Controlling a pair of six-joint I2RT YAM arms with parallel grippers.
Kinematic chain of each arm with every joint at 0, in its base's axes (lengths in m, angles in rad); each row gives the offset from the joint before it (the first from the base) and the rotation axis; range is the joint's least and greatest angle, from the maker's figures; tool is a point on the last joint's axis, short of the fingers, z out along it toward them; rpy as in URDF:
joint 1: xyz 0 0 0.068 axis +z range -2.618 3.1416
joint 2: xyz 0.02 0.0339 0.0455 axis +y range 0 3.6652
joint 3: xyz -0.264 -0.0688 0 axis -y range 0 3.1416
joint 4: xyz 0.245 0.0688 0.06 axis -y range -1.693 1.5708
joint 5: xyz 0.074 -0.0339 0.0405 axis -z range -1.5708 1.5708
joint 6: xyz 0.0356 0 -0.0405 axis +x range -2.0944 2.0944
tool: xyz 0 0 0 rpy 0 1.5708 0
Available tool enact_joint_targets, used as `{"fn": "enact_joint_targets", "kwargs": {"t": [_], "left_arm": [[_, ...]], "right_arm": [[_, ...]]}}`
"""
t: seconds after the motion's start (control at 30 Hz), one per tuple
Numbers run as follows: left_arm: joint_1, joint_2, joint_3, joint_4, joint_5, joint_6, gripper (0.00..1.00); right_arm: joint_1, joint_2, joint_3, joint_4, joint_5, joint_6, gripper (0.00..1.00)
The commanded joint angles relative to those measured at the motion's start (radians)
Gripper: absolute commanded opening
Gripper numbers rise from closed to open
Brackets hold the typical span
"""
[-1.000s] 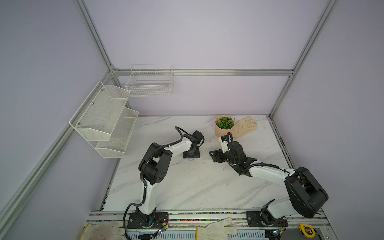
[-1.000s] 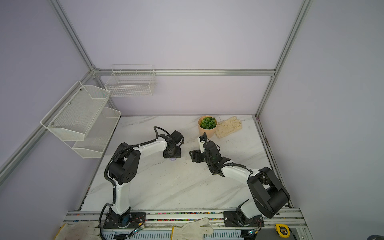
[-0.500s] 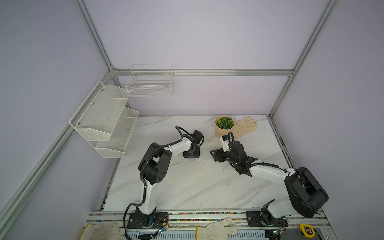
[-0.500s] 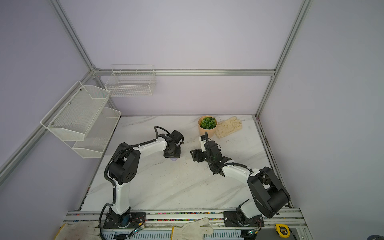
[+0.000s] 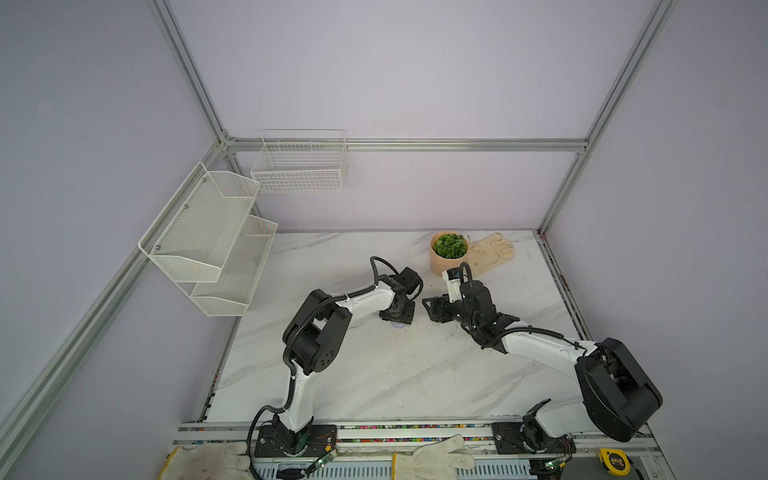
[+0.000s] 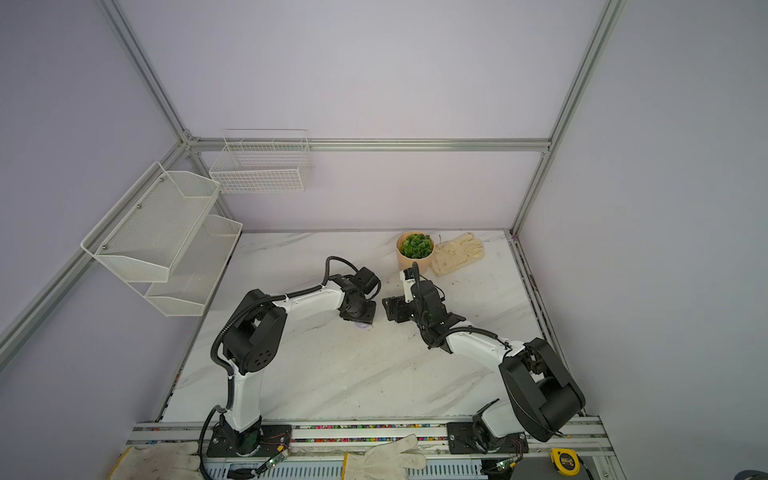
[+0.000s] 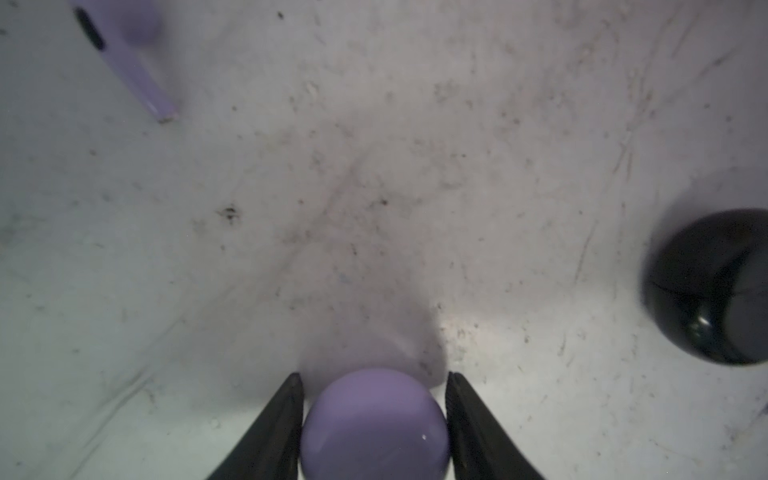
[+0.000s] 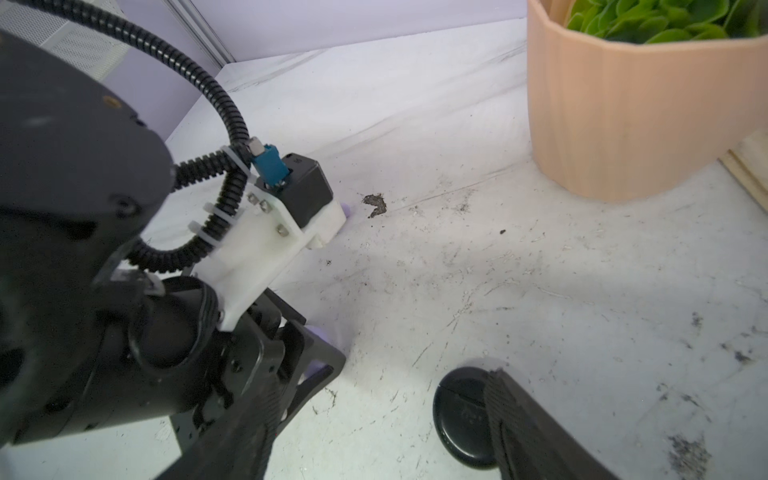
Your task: Insert the wireless bluetooth earbuds into the charging case
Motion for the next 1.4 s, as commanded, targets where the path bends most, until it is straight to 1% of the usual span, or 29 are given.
{"fn": "enact_joint_targets", "kwargs": {"t": [0.0, 0.33, 0.8, 0.93, 1.03, 1.23, 1.3, 1.37], "left_arm": [[-0.016, -0.033, -0.057, -0.008, 0.050, 0.024, 0.55], [-0.018, -0.081, -0.139, 0.007, 0.011, -0.006, 0.70], [-0.016, -0.144, -0.241, 0.029, -0.033, -0.030, 0.70], [-0.015, -0.175, -0.267, 0.040, -0.029, -0.026, 0.71], [-0.015, -0.224, -0.298, 0.057, -0.018, -0.032, 0.71], [-0.008, -0.375, -0.383, 0.101, -0.017, -0.057, 0.71], [0.007, -0.410, -0.399, 0.116, -0.017, -0.056, 0.72], [0.036, -0.426, -0.410, 0.121, -0.013, -0.062, 0.76]], "right_arm": [[-0.006, -0.019, -0.018, -0.022, 0.014, -0.009, 0.81], [-0.008, -0.021, -0.020, -0.019, 0.008, -0.013, 0.81], [-0.008, -0.008, -0.013, -0.019, -0.012, -0.017, 0.80], [-0.008, -0.006, -0.010, -0.018, -0.029, -0.048, 0.80], [-0.008, -0.007, -0.003, -0.029, -0.033, -0.068, 0.79], [-0.008, -0.029, 0.005, -0.056, -0.041, -0.118, 0.78], [-0.008, -0.024, 0.007, -0.058, -0.056, -0.128, 0.78], [-0.007, -0.007, 0.012, -0.064, -0.080, -0.128, 0.77]]}}
